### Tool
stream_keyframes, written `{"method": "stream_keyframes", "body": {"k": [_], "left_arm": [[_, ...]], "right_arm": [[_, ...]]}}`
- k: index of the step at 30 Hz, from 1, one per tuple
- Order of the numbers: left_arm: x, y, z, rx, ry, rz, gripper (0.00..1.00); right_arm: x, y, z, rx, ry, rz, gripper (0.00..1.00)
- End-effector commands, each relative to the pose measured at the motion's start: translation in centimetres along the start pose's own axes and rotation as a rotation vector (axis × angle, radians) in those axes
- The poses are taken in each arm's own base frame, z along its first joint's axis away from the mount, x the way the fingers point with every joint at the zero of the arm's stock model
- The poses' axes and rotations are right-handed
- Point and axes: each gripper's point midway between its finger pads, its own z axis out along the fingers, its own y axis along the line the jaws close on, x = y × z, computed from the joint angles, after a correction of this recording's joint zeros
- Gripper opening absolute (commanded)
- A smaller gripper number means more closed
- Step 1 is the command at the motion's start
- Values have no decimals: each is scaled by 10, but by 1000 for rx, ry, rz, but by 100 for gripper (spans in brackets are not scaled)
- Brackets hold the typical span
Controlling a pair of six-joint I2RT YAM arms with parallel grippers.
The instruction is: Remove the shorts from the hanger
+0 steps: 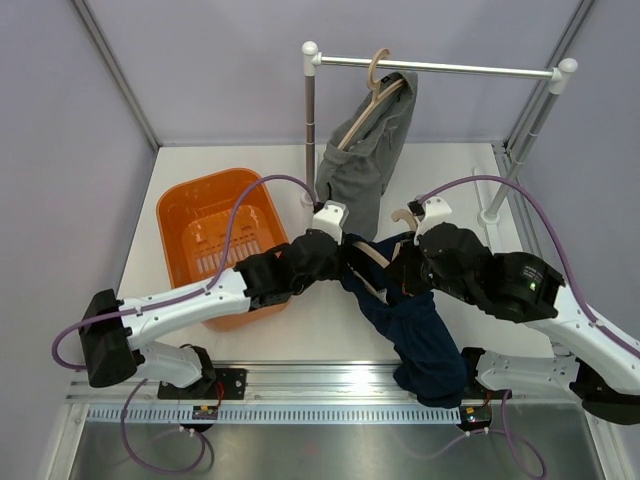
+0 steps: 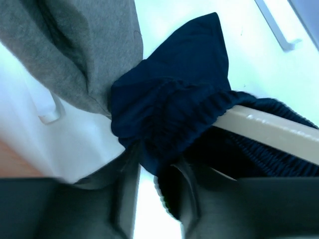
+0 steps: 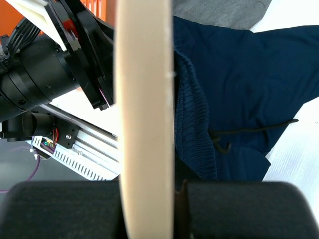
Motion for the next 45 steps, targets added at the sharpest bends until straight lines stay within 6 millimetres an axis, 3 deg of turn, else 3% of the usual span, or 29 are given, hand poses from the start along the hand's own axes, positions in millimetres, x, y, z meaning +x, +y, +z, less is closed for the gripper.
{"method": "stream_keyframes", "body": {"k": [1,4,6,13,17,22,32,34,38,41,42,44,45], "left_arm": [[-37,-10,1,-1,-111,-30,13],[-46,-4,1,-47,-130,-20,0],[-56,2,3,-96,-142,-18,0],[-58,40,34,-186,-118,-96,0],[-51,51,49,-214,-88,-101,0],[-41,50,62,-190,-55,-90,0],[-28,45,68,-152,-12,-44,0],[-27,38,64,-108,-24,-45,0],[-39,7,37,21,-77,-28,0],[-36,-47,5,239,-94,86,0],[-37,-75,-19,341,-116,128,0],[-35,-108,-49,471,-139,227,0],[-26,-135,-77,578,-142,282,0]], "right_arm": [[-19,10,-15,-39,-70,50,0],[-17,12,-18,-57,-62,44,0],[-16,16,-22,-84,-57,31,0],[-16,24,-44,-171,-63,22,0],[-23,15,-59,-166,-101,37,0],[-39,3,-85,-182,-197,66,0],[-47,2,-97,-216,-245,69,0],[-52,-4,-98,-186,-272,80,0],[-63,-18,-97,-110,-335,112,0],[-73,-26,-93,-54,-392,126,0],[-78,-31,-90,-16,-417,131,0],[-84,-32,-85,15,-449,135,0],[-87,-35,-81,46,-465,134,0]]}}
